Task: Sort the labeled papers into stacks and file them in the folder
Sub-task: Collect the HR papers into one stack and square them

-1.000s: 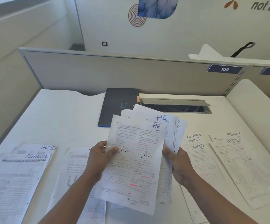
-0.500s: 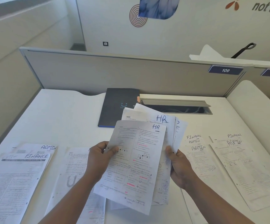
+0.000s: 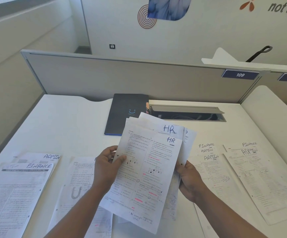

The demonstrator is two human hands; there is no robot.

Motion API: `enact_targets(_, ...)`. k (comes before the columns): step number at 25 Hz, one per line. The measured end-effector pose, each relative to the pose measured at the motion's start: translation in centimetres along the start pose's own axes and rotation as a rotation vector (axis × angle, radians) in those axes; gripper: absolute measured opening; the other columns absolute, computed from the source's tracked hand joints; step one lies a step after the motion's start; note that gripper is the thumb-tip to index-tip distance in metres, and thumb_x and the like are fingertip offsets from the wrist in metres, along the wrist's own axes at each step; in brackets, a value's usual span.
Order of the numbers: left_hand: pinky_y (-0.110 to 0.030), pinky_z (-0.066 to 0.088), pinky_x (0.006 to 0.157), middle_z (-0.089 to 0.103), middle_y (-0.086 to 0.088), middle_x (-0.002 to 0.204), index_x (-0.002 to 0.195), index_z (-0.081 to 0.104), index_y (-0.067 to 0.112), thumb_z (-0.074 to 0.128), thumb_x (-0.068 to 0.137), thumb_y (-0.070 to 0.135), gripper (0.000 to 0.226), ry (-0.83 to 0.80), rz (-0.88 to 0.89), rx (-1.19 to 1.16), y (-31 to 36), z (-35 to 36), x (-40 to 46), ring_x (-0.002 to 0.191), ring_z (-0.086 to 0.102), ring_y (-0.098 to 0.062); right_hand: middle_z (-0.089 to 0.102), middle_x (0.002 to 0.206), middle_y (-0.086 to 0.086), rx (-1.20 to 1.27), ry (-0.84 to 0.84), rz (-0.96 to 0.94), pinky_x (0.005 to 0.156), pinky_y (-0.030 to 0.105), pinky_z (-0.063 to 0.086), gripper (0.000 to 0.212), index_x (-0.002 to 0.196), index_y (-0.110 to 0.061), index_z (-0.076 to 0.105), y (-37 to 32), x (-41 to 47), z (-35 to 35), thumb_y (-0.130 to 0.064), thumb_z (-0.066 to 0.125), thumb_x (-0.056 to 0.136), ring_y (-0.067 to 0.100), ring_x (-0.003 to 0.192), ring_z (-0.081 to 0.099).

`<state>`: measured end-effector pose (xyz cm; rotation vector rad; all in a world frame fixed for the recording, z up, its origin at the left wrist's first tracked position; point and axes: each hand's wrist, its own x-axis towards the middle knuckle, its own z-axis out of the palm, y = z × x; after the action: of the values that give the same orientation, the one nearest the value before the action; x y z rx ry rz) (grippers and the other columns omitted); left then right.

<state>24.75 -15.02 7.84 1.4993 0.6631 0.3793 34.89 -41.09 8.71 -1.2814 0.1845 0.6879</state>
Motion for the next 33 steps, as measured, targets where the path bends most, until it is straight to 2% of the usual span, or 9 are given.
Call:
enact_targets(4, -0.021, 0.059, 0.056, 0.081, 0.006, 0.083, 0.083, 0.076, 0.037, 0.08, 0.092, 0.022, 0.018, 0.032, 0.006, 0.027, 0.0, 0.0, -0.2, 0.071, 0.077, -0.013, 0.073, 0.123, 0.019, -0.002, -0.02, -0.002, 0.095, 0.057, 0.058, 0.033, 0.123, -0.007, 0.072, 0.1, -0.3, 0.4, -0.025, 0.073, 0.095, 0.04, 0.113, 0.071)
enact_targets(10, -0.026, 0.06, 0.06, 0.081, 0.006, 0.083, 0.081, 0.079, 0.036, 0.081, 0.091, 0.022, 0.017, 0.046, 0.007, 0.03, 0.1, -0.5, -0.2, 0.072, 0.076, -0.014, 0.07, 0.131, 0.019, 0.118, -0.026, 0.015, 0.106, 0.058, 0.05, 0.041, 0.134, -0.005, 0.065, -0.4, -0.5, 0.4, -0.031, 0.057, 0.103, 0.04, 0.122, 0.066)
enact_targets(12, -0.029, 0.06, 0.06, 0.081, 0.005, 0.082, 0.081, 0.078, 0.034, 0.081, 0.091, 0.022, 0.017, 0.05, 0.011, 0.03, 0.2, -0.9, -0.1, 0.071, 0.076, -0.015, 0.07, 0.13, 0.018, 0.127, -0.032, 0.016, 0.101, 0.053, 0.055, 0.038, 0.134, -0.006, 0.065, -0.5, -0.6, 0.4, -0.027, 0.056, 0.103, 0.038, 0.12, 0.068)
enact_targets(16, -0.022, 0.059, 0.058, 0.081, 0.001, 0.083, 0.08, 0.077, 0.029, 0.082, 0.089, 0.018, 0.015, 0.046, 0.026, -0.004, 0.2, -1.6, 0.0, 0.07, 0.076, -0.014, 0.072, 0.127, 0.018, 0.145, -0.027, 0.02, 0.085, 0.046, 0.063, 0.031, 0.13, -0.006, 0.068, -0.5, -0.6, 0.1, -0.015, 0.058, 0.102, 0.035, 0.11, 0.072)
enact_targets(19, -0.028, 0.057, 0.062, 0.08, 0.001, 0.082, 0.076, 0.074, 0.026, 0.081, 0.09, 0.018, 0.019, 0.051, 0.03, 0.017, 0.1, -1.9, 0.2, 0.069, 0.073, -0.011, 0.072, 0.126, 0.018, 0.16, -0.025, 0.024, 0.083, 0.045, 0.063, 0.03, 0.129, -0.006, 0.068, -0.5, -0.5, 0.1, -0.013, 0.058, 0.102, 0.033, 0.108, 0.074)
enact_targets(21, -0.031, 0.058, 0.065, 0.081, 0.003, 0.085, 0.078, 0.074, 0.028, 0.081, 0.091, 0.019, 0.018, 0.036, 0.026, 0.033, 0.0, -2.1, 0.4, 0.072, 0.075, -0.013, 0.072, 0.126, 0.018, 0.166, -0.026, 0.025, 0.082, 0.045, 0.063, 0.03, 0.129, -0.006, 0.068, -0.5, -0.5, 0.0, -0.013, 0.059, 0.101, 0.034, 0.107, 0.074)
enact_targets(26, -0.026, 0.064, 0.066, 0.083, 0.001, 0.096, 0.103, 0.079, 0.028, 0.08, 0.09, 0.009, 0.023, -0.007, 0.022, -0.101, 0.3, -2.4, 0.4, 0.084, 0.08, -0.019, 0.072, 0.127, 0.019, 0.134, -0.025, 0.027, 0.088, 0.048, 0.062, 0.029, 0.127, -0.006, 0.07, -0.7, -0.6, 0.2, -0.011, 0.06, 0.1, 0.036, 0.111, 0.072)
enact_targets(29, -0.024, 0.062, 0.062, 0.082, 0.002, 0.092, 0.096, 0.083, 0.035, 0.08, 0.091, 0.013, 0.023, 0.018, 0.051, -0.065, 0.2, -2.2, 0.3, 0.079, 0.079, -0.019, 0.072, 0.127, 0.018, 0.117, -0.026, 0.028, 0.092, 0.049, 0.061, 0.029, 0.128, -0.006, 0.069, -0.8, -0.6, 0.4, -0.011, 0.06, 0.101, 0.038, 0.116, 0.069)
enact_targets(33, -0.022, 0.061, 0.06, 0.082, 0.003, 0.086, 0.096, 0.082, 0.04, 0.081, 0.091, 0.019, 0.021, 0.054, 0.064, -0.055, 0.1, -2.2, 0.3, 0.076, 0.078, -0.015, 0.071, 0.128, 0.018, 0.136, -0.019, 0.032, 0.095, 0.051, 0.059, 0.03, 0.13, -0.006, 0.067, -0.6, -0.4, 0.6, -0.011, 0.059, 0.102, 0.038, 0.117, 0.069)
